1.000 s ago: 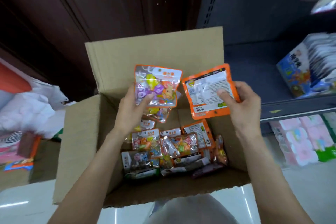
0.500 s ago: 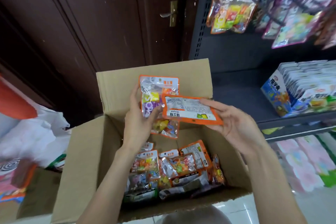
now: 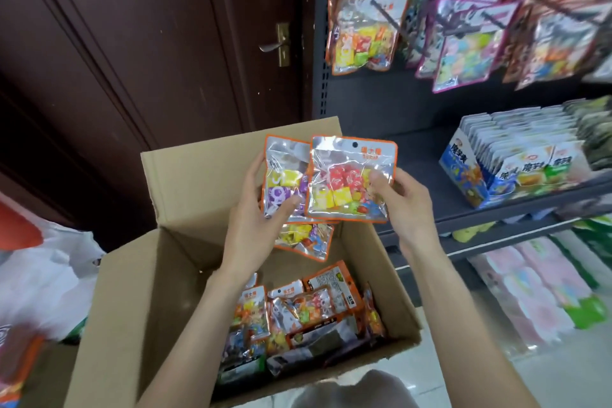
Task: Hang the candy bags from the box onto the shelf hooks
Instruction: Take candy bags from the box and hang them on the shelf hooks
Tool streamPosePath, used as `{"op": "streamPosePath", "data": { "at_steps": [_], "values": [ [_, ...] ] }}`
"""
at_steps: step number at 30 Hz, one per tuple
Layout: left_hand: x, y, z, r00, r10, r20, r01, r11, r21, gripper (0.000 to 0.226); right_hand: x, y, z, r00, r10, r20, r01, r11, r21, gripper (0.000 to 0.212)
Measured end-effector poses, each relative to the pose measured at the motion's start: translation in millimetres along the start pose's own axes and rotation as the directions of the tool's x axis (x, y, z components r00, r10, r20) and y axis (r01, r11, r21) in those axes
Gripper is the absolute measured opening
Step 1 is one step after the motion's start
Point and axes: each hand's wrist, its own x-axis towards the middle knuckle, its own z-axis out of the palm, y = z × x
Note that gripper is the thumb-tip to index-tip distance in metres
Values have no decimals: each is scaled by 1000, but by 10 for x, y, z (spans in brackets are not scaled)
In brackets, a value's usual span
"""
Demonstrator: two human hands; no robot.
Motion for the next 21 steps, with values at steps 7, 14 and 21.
{"op": "streamPosePath", "data": {
  "at_steps": [7,14,21],
  "values": [
    [125,396,332,987,143,73,-142,990,-12,73,113,-190,-216,944,-298,-140,309,949,62,32],
    [379,749,601,953,274,128,-282,958,53,37,523,-534,-463,711,-659,-246,613,752,-243,31],
    [505,858,766,953,277,126,-284,958,38,36,746,-631,-569,771,-611,-180,525,770,-363,38]
  ]
}}
